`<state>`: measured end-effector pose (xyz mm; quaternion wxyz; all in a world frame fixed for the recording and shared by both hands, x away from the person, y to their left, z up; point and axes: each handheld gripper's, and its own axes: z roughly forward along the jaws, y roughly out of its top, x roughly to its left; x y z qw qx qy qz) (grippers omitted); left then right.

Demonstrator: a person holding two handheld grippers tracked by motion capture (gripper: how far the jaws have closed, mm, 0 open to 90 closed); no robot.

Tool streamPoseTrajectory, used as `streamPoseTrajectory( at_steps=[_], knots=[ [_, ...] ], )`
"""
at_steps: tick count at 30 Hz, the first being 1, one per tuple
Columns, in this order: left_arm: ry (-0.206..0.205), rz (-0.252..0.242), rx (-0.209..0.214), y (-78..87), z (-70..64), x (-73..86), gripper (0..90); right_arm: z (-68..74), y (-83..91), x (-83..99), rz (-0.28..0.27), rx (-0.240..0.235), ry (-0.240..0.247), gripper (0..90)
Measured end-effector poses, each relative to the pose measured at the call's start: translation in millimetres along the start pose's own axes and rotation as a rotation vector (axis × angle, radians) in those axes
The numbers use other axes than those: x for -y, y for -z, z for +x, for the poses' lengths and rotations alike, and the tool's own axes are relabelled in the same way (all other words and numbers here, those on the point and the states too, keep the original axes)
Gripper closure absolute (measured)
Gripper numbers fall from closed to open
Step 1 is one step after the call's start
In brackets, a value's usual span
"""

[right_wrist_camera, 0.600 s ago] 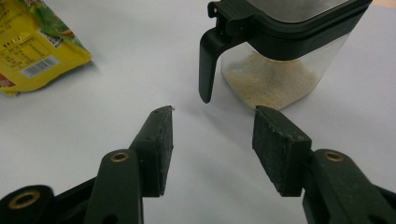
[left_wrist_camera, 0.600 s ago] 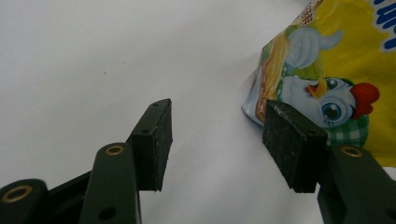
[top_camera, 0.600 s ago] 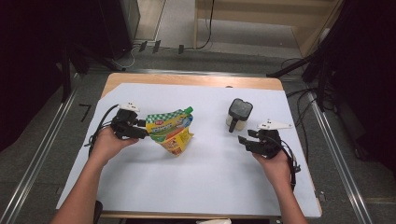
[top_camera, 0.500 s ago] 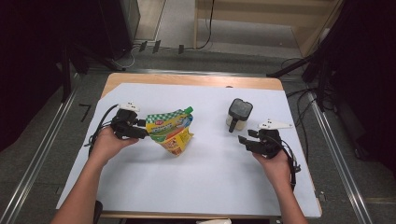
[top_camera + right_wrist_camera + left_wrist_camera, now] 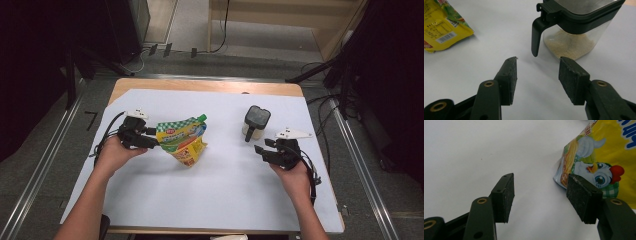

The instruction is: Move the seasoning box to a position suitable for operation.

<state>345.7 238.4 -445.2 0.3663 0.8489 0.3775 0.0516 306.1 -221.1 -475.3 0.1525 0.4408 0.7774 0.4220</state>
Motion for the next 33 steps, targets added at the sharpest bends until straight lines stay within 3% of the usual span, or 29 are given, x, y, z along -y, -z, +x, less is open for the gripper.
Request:
streamPoseTrajectory(
  at_steps=[4, 8, 9, 11, 13, 14, 15, 23, 25, 28, 33],
  knots=[
    [0.003, -0.007, 0.016, 2.9, -0.5, -0.6, 40.5, 2.8, -0.6, -1.7, -0.001, 0.000, 0.008, 53.8],
    [-0.014, 0.014, 0.004, 6.1, -2.7, -4.8, 40.7, 3.9, -0.5, -5.4, 0.000, -0.006, -0.018, 59.9],
    [-0.020, 0.005, 0.009, 8.2, -3.5, -6.2, 40.6, 3.3, 0.3, -8.2, -0.010, -0.014, -0.037, 67.6],
    [-0.016, -0.001, 0.006, 8.5, -4.3, -6.3, 40.5, 4.0, 0.8, -9.7, -0.007, -0.014, -0.045, 70.9],
    [-0.018, -0.001, 0.001, 8.7, -3.6, -5.8, 40.1, 7.1, 1.0, -14.8, 0.000, -0.007, -0.035, 84.5],
    [-0.018, -0.001, 0.001, 8.7, -3.6, -5.8, 40.0, 7.1, 1.0, -14.8, 0.000, -0.007, -0.035, 84.5],
    [-0.018, -0.001, 0.000, 8.9, -3.4, -5.7, 39.9, 10.1, 0.5, -18.0, -0.002, 0.003, -0.018, 90.0],
    [-0.028, -0.014, 0.001, 7.3, -4.6, -6.0, 40.3, 7.9, -7.0, -28.9, 0.016, 0.025, 0.001, 90.0],
    [-0.030, -0.015, 0.003, 6.8, -5.3, -5.8, 40.4, 3.4, -9.8, -29.6, 0.008, 0.018, -0.024, 90.0],
    [-0.032, -0.012, 0.000, 6.6, -5.1, -5.4, 40.4, 2.9, -12.4, -29.1, 0.008, 0.020, -0.024, 90.0],
    [-0.030, -0.009, -0.001, 5.6, -5.4, -4.6, 40.5, 13.1, -23.1, -29.5, -0.003, 0.006, -0.020, 90.0]
  ],
)
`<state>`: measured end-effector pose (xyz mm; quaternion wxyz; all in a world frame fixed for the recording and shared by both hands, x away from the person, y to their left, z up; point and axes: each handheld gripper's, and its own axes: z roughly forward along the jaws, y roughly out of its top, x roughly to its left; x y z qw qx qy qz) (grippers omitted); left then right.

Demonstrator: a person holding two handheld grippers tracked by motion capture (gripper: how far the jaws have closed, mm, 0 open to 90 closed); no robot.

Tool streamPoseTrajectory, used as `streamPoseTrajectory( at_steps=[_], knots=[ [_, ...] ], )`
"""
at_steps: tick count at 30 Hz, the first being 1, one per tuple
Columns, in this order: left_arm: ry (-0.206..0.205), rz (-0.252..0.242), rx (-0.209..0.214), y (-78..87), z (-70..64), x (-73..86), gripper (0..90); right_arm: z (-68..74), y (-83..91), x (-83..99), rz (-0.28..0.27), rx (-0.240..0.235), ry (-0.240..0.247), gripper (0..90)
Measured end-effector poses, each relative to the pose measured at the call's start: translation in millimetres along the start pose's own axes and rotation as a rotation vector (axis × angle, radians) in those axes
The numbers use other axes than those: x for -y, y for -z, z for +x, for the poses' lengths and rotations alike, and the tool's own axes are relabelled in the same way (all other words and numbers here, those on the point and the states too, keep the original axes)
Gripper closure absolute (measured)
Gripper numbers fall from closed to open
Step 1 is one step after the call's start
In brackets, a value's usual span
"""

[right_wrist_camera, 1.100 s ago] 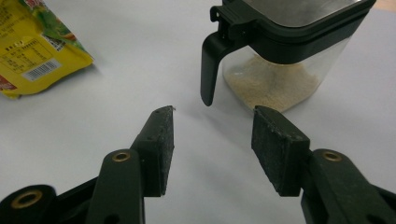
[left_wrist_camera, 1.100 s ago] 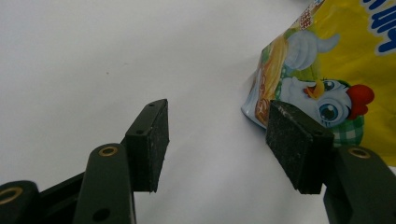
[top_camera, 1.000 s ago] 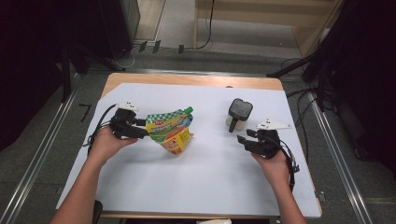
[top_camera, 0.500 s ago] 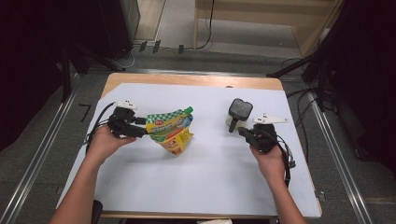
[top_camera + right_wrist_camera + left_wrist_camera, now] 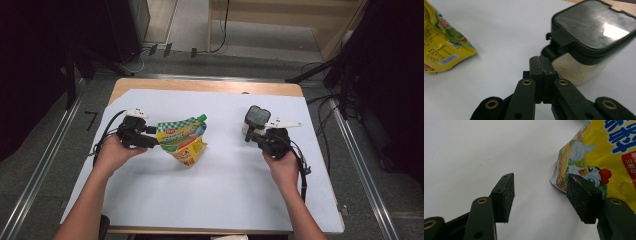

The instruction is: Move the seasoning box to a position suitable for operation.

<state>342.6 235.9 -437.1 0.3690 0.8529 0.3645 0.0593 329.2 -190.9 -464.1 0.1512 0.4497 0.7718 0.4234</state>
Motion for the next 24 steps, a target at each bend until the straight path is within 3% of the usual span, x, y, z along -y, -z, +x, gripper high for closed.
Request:
streamPoseTrajectory(
  at_steps=[2, 5, 13, 14, 24],
  knots=[
    [0.003, 0.002, -0.002, 0.0, 0.0, 0.7, 40.5, 3.5, -5.6, -0.7, -0.004, -0.001, 0.004, 90.0],
    [0.016, -0.006, 0.006, 0.5, 2.2, 2.5, 40.4, 4.9, -18.7, -0.7, -0.007, -0.004, -0.030, 90.0],
    [0.026, -0.005, -0.001, 1.5, 4.0, 6.2, 40.4, 9.9, -32.9, -0.2, -0.002, 0.012, -0.032, 90.0],
    [0.021, 0.000, -0.005, 1.6, 3.4, 6.8, 40.3, 13.5, -36.3, -0.6, -0.001, 0.035, -0.010, 90.0],
    [0.015, -0.005, -0.012, 1.4, 2.9, 7.5, 39.5, 11.0, -36.9, 1.4, 0.027, 0.060, 0.003, 90.0]
  ],
)
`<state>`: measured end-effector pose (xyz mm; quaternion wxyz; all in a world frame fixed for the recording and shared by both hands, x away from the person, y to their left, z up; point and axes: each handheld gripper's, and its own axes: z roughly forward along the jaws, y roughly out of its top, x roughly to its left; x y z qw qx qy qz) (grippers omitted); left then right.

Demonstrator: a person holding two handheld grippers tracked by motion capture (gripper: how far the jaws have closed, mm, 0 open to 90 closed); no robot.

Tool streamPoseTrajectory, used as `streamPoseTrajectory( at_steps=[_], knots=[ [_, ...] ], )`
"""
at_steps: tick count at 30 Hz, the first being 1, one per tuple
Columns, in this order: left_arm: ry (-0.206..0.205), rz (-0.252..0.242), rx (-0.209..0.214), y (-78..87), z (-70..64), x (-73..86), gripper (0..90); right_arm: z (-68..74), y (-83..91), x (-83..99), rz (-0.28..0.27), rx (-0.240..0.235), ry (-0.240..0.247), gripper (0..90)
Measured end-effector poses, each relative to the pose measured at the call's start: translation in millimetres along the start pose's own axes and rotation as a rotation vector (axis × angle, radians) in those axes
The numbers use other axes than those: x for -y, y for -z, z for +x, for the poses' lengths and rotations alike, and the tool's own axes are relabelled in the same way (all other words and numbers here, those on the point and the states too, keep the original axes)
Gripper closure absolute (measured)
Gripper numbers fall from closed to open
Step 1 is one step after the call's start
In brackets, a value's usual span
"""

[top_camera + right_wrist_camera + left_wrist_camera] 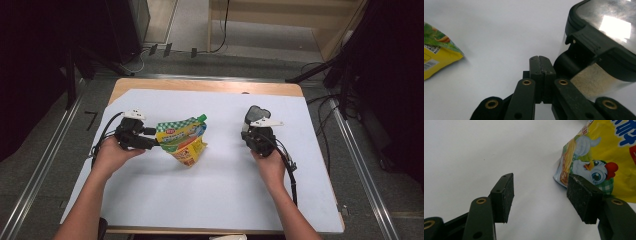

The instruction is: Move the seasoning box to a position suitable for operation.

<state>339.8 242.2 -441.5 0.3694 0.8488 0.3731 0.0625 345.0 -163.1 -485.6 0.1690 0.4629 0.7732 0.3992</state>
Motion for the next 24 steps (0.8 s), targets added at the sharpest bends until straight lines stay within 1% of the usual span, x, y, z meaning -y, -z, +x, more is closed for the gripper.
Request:
streamPoseTrajectory(
  at_steps=[3, 7, 13, 14, 15, 17, 19, 20, 22, 23, 24],
  knots=[
    [0.001, -0.002, 0.001, -0.1, 0.3, 0.0, 39.2, -5.2, 4.8, 2.8, 0.009, -0.002, 0.001, 90.0],
    [0.001, 0.004, 0.003, -1.1, 1.1, -0.4, 39.1, -10.5, 8.9, 5.1, 0.009, 0.001, -0.018, 90.0],
    [-0.009, 0.009, 0.001, -3.3, 0.6, -1.2, 38.9, -15.8, 13.7, 8.4, 0.008, 0.011, -0.033, 90.0],
    [-0.008, 0.008, 0.003, -3.8, 0.6, -1.1, 39.0, -17.4, 14.8, 9.0, 0.007, 0.013, -0.037, 90.0],
    [-0.011, 0.007, 0.006, -4.3, 0.6, -1.1, 39.1, -21.7, 17.7, 10.3, 0.011, 0.009, -0.053, 90.0],
    [-0.011, 0.007, 0.007, -4.5, 0.6, -1.3, 39.2, -23.5, 18.9, 10.7, 0.012, 0.011, -0.055, 90.0],
    [-0.013, 0.005, 0.010, -5.0, 0.7, -1.6, 39.1, -27.7, 22.6, 12.1, 0.013, 0.022, -0.066, 90.0],
    [-0.010, 0.005, 0.011, -5.9, 0.8, -1.8, 39.0, -33.6, 26.7, 14.3, 0.007, 0.032, -0.079, 90.0],
    [-0.012, 0.006, 0.012, -6.3, 1.0, -1.9, 39.0, -35.5, 28.2, 15.0, 0.007, 0.033, -0.083, 90.0],
    [-0.014, 0.007, 0.014, -7.1, 1.0, -2.0, 39.1, -41.1, 32.2, 16.7, 0.011, 0.050, -0.086, 90.0],
    [-0.014, 0.007, 0.014, -7.1, 1.0, -2.0, 39.2, -41.1, 32.2, 16.7, 0.011, 0.050, -0.086, 90.0]
  ],
)
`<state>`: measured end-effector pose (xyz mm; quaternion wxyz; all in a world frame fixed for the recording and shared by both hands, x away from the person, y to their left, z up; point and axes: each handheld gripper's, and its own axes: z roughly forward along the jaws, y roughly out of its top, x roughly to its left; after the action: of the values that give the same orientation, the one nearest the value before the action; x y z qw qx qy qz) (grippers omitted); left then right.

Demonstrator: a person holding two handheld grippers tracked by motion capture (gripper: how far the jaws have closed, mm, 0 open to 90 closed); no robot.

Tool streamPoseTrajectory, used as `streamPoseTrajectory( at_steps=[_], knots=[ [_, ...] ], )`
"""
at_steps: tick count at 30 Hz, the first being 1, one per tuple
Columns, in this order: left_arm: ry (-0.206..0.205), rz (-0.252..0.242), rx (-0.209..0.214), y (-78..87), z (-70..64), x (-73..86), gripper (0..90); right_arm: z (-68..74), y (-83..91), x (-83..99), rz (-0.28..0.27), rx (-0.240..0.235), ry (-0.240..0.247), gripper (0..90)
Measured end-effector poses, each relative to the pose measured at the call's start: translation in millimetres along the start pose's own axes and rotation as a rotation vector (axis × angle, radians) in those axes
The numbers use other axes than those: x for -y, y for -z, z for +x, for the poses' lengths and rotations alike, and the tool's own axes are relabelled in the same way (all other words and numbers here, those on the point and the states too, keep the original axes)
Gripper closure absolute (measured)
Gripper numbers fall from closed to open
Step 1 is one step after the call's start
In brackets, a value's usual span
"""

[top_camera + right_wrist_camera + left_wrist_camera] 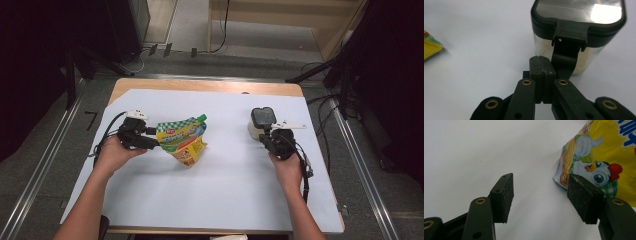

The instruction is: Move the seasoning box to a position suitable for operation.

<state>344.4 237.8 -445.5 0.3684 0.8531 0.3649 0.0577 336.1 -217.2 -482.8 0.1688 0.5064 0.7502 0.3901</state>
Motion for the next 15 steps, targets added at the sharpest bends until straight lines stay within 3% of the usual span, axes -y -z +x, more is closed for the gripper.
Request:
streamPoseTrajectory(
  at_steps=[2, 5, 8, 12, 15],
  knots=[
    [-0.001, -0.002, 0.003, -0.7, 0.1, -0.1, 39.2, -5.7, 2.9, 1.4, -0.003, 0.015, -0.010, 90.0],
    [0.002, -0.002, 0.006, -1.5, 0.4, -0.1, 39.2, -11.2, 5.7, 2.4, -0.009, -0.014, -0.027, 90.0],
    [0.005, 0.002, 0.004, -1.7, 1.1, 0.2, 38.9, -9.4, 11.4, 0.8, -0.019, -0.044, -0.024, 86.9],
    [0.013, 0.002, 0.003, -1.7, 2.5, 0.6, 38.5, -0.7, 28.1, -7.4, -0.075, -0.070, -0.008, 83.6],
    [0.011, 0.003, 0.001, -1.5, 2.3, 0.6, 38.4, 0.6, 46.6, -19.3, -0.136, -0.062, -0.015, 70.8]
  ],
)
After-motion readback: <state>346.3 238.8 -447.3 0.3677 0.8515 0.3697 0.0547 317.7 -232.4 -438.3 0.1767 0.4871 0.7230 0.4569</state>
